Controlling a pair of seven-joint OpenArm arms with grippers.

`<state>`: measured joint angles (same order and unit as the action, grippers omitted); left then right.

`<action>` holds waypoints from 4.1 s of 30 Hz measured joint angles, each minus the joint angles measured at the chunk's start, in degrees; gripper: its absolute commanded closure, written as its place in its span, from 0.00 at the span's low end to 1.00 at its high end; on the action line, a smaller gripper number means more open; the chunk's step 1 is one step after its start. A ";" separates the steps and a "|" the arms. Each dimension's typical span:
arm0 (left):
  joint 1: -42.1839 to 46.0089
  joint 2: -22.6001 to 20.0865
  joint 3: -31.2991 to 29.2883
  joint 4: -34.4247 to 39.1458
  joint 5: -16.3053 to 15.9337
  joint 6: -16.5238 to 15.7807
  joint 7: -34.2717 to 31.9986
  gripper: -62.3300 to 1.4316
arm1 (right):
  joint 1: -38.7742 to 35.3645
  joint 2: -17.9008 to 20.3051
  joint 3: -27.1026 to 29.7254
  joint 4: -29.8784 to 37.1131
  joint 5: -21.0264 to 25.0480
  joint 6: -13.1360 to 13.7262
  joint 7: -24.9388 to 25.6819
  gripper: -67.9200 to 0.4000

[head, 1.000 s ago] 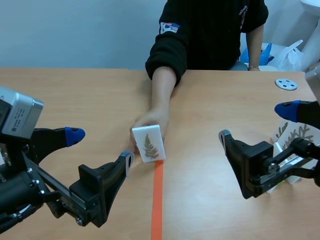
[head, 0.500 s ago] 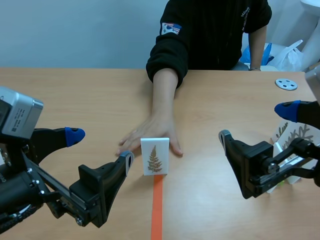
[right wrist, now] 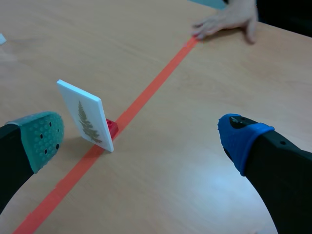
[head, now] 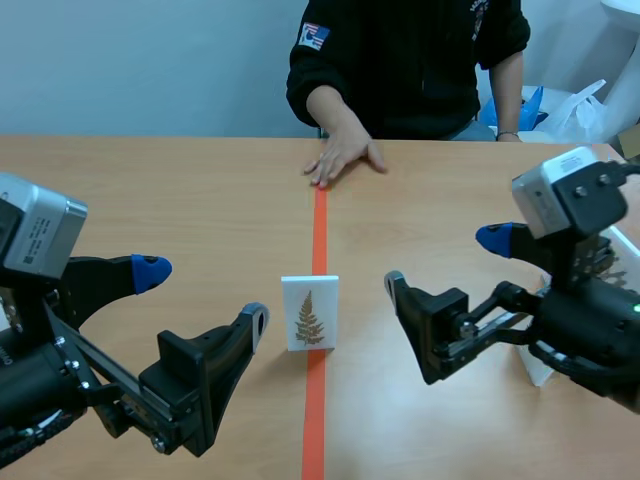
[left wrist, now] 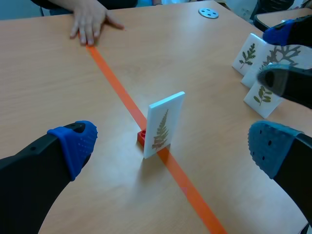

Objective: Sort the leaf by its shape. The table is split by an orange tape line. A compound leaf with several leaflets goes to the left side, a simple leaf with one blade goes to the right side. Return to the home posture when a red brick is placed on the table.

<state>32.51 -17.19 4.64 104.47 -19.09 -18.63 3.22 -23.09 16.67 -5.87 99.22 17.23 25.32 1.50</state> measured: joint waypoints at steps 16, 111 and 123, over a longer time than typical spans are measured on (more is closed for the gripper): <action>0.00 0.00 0.00 0.00 0.00 0.00 0.00 0.00 | 16.74 -3.08 -16.70 -24.17 -13.09 -0.22 10.43 0.01; 0.00 0.00 0.00 0.00 0.00 0.00 0.00 0.00 | -9.03 -2.71 10.29 -11.52 -1.53 -2.71 8.59 0.98; 0.00 0.00 -0.02 0.00 0.00 0.02 0.00 0.00 | -2.34 -3.52 10.29 -24.35 -1.53 -4.24 11.85 0.88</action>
<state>32.51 -17.19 4.62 104.47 -19.09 -18.61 3.22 -25.43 13.15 4.43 74.87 15.70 21.08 13.34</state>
